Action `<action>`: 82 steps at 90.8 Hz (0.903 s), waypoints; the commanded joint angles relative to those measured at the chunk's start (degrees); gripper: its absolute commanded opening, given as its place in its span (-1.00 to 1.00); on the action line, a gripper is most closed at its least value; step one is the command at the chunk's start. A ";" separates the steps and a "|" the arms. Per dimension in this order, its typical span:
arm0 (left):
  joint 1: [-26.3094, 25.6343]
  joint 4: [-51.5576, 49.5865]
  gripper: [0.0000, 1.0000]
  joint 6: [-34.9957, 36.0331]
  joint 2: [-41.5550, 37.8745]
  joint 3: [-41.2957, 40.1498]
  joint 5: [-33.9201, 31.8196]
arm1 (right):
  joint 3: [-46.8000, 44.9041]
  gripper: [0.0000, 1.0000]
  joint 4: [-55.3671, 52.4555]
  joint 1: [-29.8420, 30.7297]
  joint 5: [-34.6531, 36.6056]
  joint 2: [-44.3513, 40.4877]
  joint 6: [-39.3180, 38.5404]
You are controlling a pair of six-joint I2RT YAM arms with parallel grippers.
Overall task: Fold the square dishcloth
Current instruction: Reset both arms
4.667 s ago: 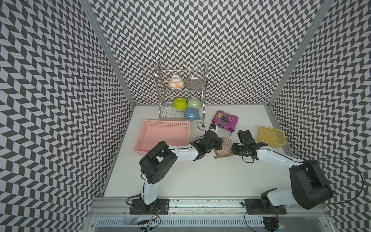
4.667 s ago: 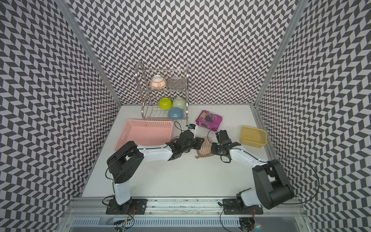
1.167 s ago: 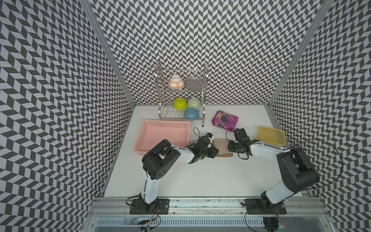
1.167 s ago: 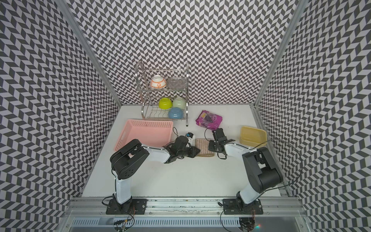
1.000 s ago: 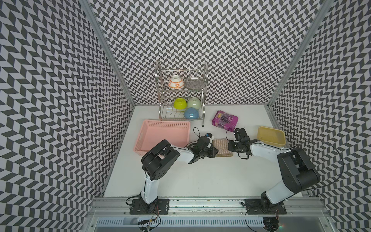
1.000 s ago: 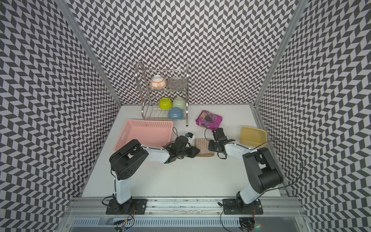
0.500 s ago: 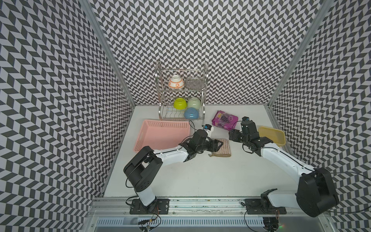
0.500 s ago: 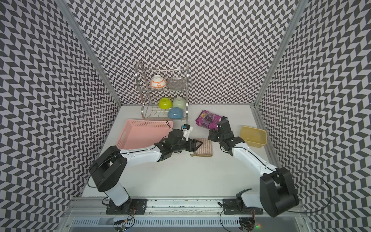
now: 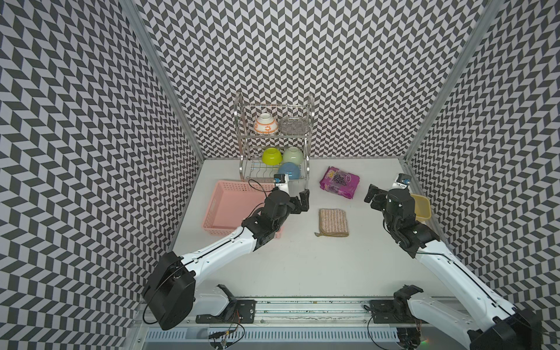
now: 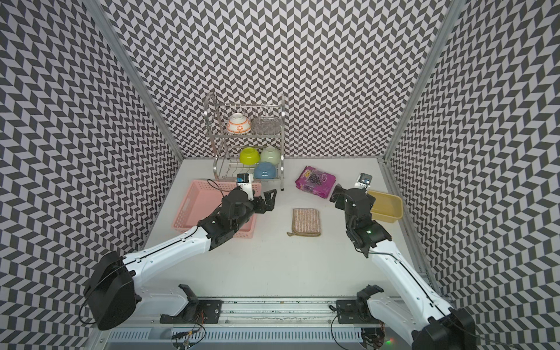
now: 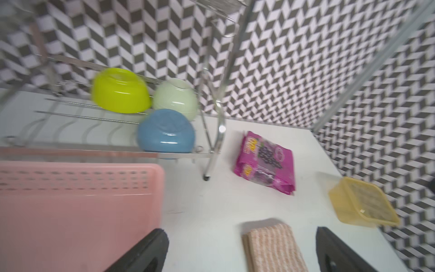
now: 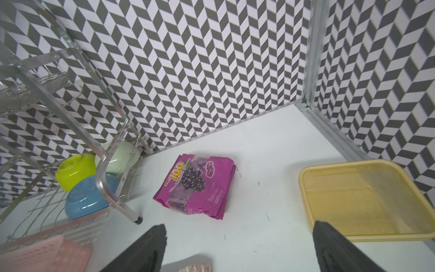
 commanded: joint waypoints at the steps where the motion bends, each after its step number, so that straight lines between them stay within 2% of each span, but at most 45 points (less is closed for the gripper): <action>1: 4.04 -1.81 1.00 1.01 -1.94 -3.30 -7.89 | -4.82 1.00 11.33 -0.39 3.44 -2.71 -5.95; 19: 11.76 4.45 1.00 2.75 -6.44 -10.18 -9.93 | -13.25 1.00 24.05 -1.64 0.78 -3.66 -12.58; 38: 19.80 12.72 1.00 8.08 -9.88 -16.63 -10.76 | -17.33 1.00 31.64 -4.83 -4.42 2.75 -15.20; 71: 31.88 29.37 1.00 18.12 -8.83 -25.31 0.47 | -26.63 0.99 52.52 -16.21 -16.37 10.68 -15.85; 82: 34.71 33.84 1.00 20.18 -7.51 -27.47 4.14 | -27.97 0.99 57.65 -17.75 -19.70 14.05 -15.81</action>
